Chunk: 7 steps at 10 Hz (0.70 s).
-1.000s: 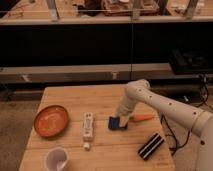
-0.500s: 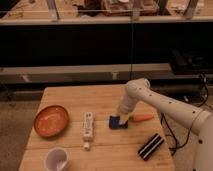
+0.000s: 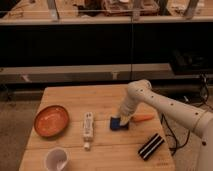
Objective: Wipe the white sponge on the table
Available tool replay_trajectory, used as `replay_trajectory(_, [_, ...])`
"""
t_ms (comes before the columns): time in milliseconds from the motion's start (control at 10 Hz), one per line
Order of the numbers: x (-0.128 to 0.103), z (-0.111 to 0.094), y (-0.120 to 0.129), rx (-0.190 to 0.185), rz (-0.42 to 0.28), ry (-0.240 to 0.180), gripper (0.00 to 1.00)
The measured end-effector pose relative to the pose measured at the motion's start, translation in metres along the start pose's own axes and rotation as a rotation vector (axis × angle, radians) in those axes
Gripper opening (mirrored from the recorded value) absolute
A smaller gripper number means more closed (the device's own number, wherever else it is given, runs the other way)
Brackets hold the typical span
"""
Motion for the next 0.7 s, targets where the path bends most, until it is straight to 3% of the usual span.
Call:
replay_trajectory(400, [0.001,-0.004,-0.004,0.003,0.006,0.013,0.0])
replay_trajectory(700, [-0.004,-0.017,-0.032,0.014,-0.014,0.038,0.0])
